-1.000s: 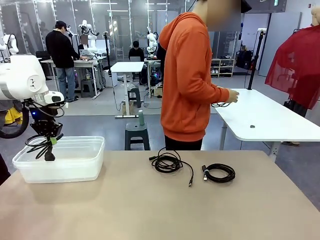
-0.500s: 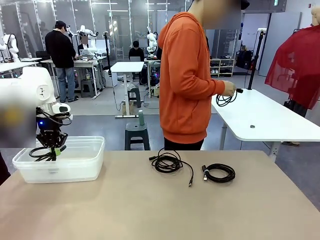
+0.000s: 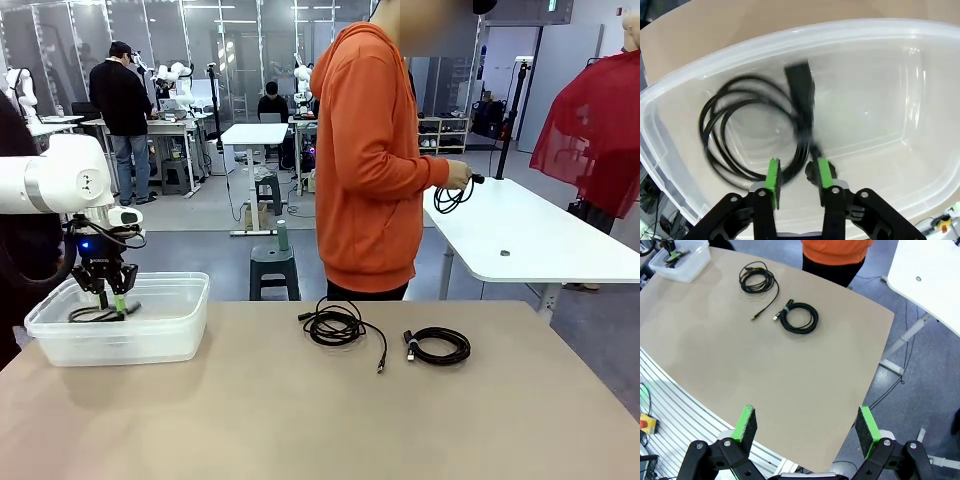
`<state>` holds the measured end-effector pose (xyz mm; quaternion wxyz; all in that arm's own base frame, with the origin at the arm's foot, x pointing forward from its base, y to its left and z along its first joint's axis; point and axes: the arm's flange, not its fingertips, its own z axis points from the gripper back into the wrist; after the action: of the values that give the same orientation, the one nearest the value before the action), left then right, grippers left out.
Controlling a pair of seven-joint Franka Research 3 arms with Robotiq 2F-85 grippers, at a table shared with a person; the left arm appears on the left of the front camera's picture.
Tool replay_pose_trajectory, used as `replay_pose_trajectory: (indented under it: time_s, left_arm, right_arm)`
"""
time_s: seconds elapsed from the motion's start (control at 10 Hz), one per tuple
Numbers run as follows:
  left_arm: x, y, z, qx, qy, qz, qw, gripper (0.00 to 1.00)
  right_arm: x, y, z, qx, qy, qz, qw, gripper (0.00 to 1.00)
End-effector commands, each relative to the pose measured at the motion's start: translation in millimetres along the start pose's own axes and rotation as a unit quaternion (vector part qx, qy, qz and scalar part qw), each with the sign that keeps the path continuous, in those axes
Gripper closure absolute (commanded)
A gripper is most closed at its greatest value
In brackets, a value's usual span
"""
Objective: Organize and store the cables.
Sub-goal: Place the Power Cable into the Organizing box.
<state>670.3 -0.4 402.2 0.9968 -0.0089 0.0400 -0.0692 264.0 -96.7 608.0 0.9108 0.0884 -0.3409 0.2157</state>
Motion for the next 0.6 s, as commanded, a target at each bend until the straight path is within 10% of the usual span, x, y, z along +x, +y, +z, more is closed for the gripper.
replay_pose_trajectory:
  time_s: [0.0, 0.3, 0.5]
  left_arm:
    - [4.3, -0.1, 4.3, 0.0, 0.007, 0.01, 1.0, 0.31]
    - [0.7, -3.6, 5.8, -0.002, 0.002, 0.005, 1.0, 0.02]
    - [-8.1, -4.4, 17.9, -0.002, -0.012, -0.003, 1.0, 0.0]
  right_arm:
    - [1.2, 0.4, 0.2, -0.001, 0.001, 0.001, 1.0, 0.0]
    - [1.2, 0.4, 0.2, -0.001, 0.001, 0.001, 1.0, 0.0]
    - [1.2, 0.4, 0.2, -0.001, 0.001, 0.001, 1.0, 0.0]
